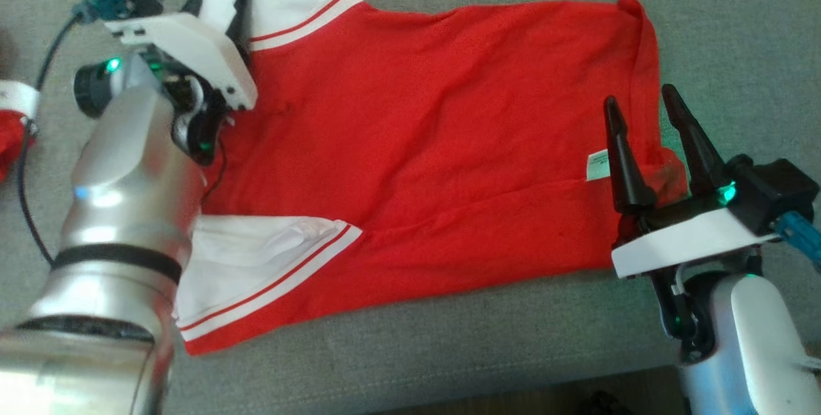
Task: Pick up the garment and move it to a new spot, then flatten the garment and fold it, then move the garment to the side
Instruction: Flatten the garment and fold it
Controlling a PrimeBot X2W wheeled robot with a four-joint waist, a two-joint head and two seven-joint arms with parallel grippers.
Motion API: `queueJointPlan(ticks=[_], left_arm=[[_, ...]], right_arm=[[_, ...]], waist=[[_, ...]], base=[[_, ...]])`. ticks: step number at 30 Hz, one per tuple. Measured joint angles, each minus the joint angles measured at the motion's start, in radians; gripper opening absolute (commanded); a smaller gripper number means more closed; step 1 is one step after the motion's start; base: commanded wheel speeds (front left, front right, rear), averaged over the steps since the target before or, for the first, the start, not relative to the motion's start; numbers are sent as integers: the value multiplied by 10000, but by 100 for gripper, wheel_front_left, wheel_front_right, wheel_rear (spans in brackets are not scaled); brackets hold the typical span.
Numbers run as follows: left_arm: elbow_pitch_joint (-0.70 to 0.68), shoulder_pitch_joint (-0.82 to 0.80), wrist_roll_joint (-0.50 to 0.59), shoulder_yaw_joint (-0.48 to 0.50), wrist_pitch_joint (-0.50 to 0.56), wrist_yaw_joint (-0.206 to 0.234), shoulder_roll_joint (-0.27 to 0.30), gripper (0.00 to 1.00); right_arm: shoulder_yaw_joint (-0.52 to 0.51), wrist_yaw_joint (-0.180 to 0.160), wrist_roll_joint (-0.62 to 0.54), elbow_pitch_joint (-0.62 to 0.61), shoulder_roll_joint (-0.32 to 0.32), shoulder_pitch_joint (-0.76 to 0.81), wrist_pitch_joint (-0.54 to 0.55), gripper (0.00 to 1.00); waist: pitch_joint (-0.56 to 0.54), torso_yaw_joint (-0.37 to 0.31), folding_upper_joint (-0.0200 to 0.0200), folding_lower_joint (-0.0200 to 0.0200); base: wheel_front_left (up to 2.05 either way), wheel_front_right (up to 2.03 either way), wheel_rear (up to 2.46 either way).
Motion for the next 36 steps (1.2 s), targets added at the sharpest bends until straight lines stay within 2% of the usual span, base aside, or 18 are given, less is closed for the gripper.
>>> queueJointPlan(ticks=[5, 6, 8, 15, 21, 25, 29, 36], left_arm=[[1256, -1059, -132, 125, 439, 127, 2, 100], [1367, -1132, -130, 107, 487, 127, -4, 82], [1555, -1186, -130, 56, 500, 125, 2, 0], [1843, -1177, -81, -213, 71, -10, -23, 0], [2163, -1061, -25, -314, -809, -50, -188, 0], [2197, -1046, -25, -489, -1239, -186, -288, 0], [2234, -1048, -29, -550, -1471, -313, -378, 0], [2332, -1048, -59, -828, -1728, -479, -594, 0]], right_arm=[[-36, 0, 13, 198, -4, -3, -44, 100], [-36, 0, 13, 234, -4, -4, -46, 100], [-59, 0, 15, 299, -4, -11, -90, 100], [-159, 0, 121, 474, -4, -291, -86, 100], [-477, 0, 458, 1018, -236, -889, 12, 100], [-880, 0, 719, 2019, -800, -1941, 299, 100], [-976, 0, 995, 3559, -1256, -3219, 688, 100], [-230, 0, 1271, 6013, -1616, -4519, 1599, 100]], waist=[[143, -102, 0, 0], [138, -90, 0, 0], [122, -60, 0, 0], [39, 55, 0, 0], [-183, 166, 0, 0], [-267, 299, 0, -1], [-285, 482, 0, -1], [-333, 772, 0, -1]], base=[[0, 0, 0], [0, 0, 0], [0, 0, 0], [0, 0, 0], [0, 0, 0], [0, 0, 0], [0, 0, 0], [0, 0, 0]])
